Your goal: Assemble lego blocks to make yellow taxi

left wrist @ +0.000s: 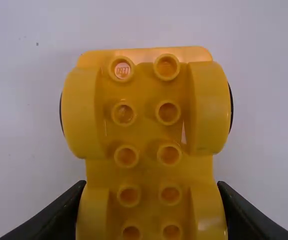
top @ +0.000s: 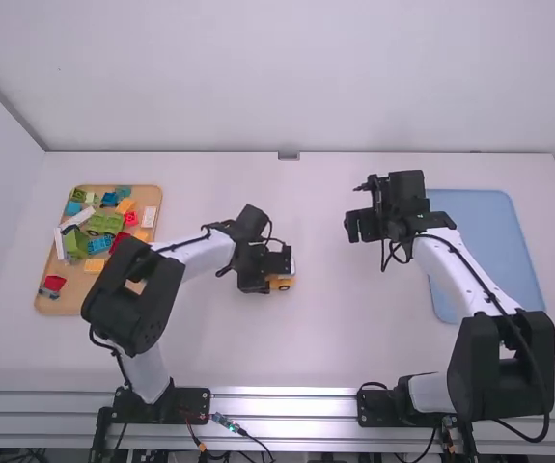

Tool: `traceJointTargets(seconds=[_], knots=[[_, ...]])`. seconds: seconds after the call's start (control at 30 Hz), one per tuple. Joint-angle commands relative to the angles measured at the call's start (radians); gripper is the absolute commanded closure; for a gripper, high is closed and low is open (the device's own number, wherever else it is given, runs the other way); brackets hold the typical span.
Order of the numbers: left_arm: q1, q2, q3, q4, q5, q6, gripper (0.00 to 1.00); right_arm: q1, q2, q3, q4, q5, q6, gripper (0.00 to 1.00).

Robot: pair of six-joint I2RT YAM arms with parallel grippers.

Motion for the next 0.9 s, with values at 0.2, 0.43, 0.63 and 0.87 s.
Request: traceJointTargets(seconds=[0.2, 0.43, 0.63, 0.87], knots=[[-0.003, 0.01, -0.043, 0.034, 0.021, 0.037, 0.44, -0.007, -0.022, 0.017, -0.005, -0.02, -0.015, 0.01], [-0.002, 0.01, -0.059, 0.069, 0.019, 0.033, 0.08, -0.009, -0.022, 0.017, -0.009, -0.021, -0.015, 0.01], [-0.003, 0.007, -0.018, 0.014, -0.043, 0.027, 0.01, -0.008, -0.022, 0.017, -0.011, -0.02, -0.015, 0.01], [0.002, -0.027, 0.182, -0.303, -0.172, -0.05, 0.01, -0.008, -0.022, 0.017, -0.008, -0.02, -0.015, 0.01]])
